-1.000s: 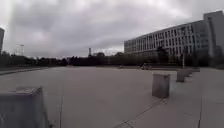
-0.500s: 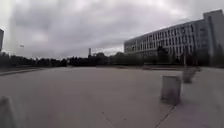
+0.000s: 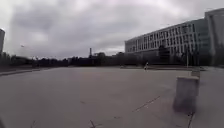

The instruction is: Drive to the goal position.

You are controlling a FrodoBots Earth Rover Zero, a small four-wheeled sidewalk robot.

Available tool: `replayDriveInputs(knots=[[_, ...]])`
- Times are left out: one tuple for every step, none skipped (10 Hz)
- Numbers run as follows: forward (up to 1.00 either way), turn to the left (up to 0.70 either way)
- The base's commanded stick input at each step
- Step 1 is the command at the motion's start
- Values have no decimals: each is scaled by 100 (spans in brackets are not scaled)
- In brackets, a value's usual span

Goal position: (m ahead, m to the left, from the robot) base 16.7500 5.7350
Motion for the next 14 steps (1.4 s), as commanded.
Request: replayDriveInputs(knots=[[70,35],[70,35],[70,30],[70,10],[70,1],[70,0],[70,0],[70,0],[70,0],[70,0],[70,0],[70,0],[70,0],[70,0]])
